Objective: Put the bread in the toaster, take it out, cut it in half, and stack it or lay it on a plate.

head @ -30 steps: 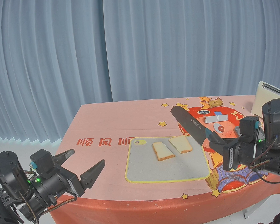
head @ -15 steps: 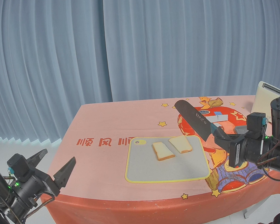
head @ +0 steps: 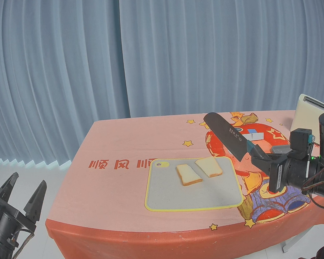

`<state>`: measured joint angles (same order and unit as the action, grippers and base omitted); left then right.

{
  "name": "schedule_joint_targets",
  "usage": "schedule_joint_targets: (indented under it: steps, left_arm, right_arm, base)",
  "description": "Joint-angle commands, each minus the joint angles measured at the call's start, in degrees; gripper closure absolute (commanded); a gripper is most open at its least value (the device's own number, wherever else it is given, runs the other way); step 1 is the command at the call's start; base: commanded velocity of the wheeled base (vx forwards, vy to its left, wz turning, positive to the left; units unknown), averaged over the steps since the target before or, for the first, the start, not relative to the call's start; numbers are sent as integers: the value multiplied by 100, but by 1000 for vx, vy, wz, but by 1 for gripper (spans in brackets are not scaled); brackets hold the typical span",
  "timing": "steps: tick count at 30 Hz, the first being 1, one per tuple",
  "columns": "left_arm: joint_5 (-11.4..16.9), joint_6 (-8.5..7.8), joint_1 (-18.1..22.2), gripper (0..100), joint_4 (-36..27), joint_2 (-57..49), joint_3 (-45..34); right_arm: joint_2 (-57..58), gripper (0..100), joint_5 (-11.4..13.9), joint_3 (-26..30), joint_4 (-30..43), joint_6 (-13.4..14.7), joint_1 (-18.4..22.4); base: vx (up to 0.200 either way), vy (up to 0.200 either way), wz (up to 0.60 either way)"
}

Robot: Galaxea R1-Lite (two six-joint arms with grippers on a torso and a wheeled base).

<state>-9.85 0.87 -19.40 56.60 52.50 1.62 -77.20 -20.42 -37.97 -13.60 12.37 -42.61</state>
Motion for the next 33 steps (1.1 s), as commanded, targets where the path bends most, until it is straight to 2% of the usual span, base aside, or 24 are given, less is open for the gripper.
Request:
schedule_joint_targets:
  steps: [1,5,16,20,25,26,28,29,30,32,33]
  left_arm:
    - [18,-60,296,0,-255,-750,-145]
    - [18,-69,331,0,-835,-1128,-145]
    - [-8,-60,938,0,-2303,-2535,-153]
    - [-17,-51,1052,0,-3182,-3361,-153]
    - [36,-25,1236,0,-4869,-4706,-162]
    - [159,-25,1228,0,-5229,-4714,-162]
    - [607,-7,1228,0,-5396,-4618,-162]
    - [607,-7,1228,0,-5396,-4618,-162]
    - [923,-69,1228,0,-5713,-4626,-162]
    - [959,-95,1236,0,-5757,-4618,-127]
    - [932,-51,1298,0,-5748,-4618,-136]
  right_arm:
    - [144,100,3,-26,-2,-24,-11]
    - [162,100,3,-52,-2,-33,-11]
    - [162,100,-6,-79,-11,-42,-2]
    - [197,100,-6,-105,-11,-33,-72]
    - [223,100,-6,-105,-11,-33,-81]
    - [206,100,-6,-105,-11,-24,-81]
    - [206,100,-6,-79,-11,-24,-81]
    - [206,100,-6,-79,-11,-24,-81]
    - [197,100,-6,-70,-11,-24,-81]
    - [206,100,-6,-70,-11,-24,-81]
    - [206,100,-6,-79,-11,-24,-81]
  base:
    - [0,0,0]
    - [0,0,0]
    - [0,0,0]
    - [0,0,0]
    - [0,0,0]
    - [0,0,0]
    - [0,0,0]
    - [0,0,0]
    - [0,0,0]
    - [0,0,0]
    - [0,0,0]
